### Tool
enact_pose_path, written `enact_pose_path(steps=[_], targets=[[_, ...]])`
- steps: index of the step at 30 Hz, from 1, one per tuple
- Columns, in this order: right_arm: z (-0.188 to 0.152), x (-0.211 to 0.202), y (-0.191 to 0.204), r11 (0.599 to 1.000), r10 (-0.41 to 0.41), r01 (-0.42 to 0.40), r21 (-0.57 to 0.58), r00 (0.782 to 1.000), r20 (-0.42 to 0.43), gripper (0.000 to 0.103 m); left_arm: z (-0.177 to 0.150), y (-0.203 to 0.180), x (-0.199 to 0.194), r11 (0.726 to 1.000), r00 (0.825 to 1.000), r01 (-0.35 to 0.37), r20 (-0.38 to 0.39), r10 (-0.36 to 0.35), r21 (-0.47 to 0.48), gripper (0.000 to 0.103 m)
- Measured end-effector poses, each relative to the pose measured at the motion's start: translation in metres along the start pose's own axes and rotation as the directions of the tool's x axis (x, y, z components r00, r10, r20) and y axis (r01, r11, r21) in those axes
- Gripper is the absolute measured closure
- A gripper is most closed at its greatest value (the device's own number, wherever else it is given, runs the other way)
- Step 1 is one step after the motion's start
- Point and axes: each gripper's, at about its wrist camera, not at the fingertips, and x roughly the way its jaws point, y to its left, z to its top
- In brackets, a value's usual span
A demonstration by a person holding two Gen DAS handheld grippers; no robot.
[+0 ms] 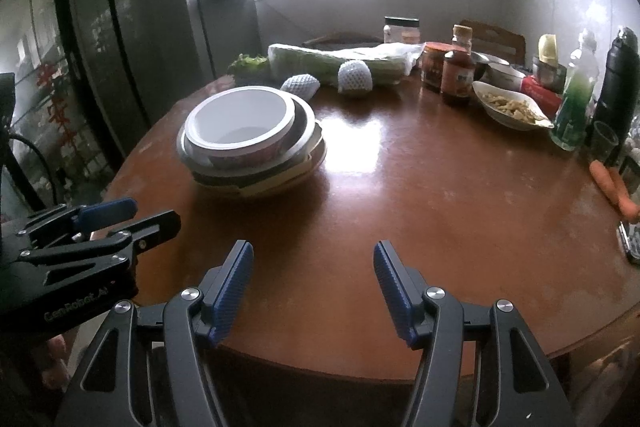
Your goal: Organize plates and bowls
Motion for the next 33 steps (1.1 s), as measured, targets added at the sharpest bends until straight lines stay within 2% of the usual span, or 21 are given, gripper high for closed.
enact_pose_path(steps=[24, 33], targets=[[-0.002, 0.001, -0.001, 1.0, -0.005, 0.005, 0.011, 1.0, -0.007, 0.039, -0.003, 0.001, -0.003, 1.0, 1.0, -0.014, -0.006, 0.014, 0.003, 0.049], [-0.004, 0.009, -0.009, 1.0, -0.013, 0.014, 0.027, 1.0, -0.022, 0.039, -0.003, 0.005, 0.012, 1.0, 0.999, -0.022, -0.029, 0.022, 0.007, 0.049]])
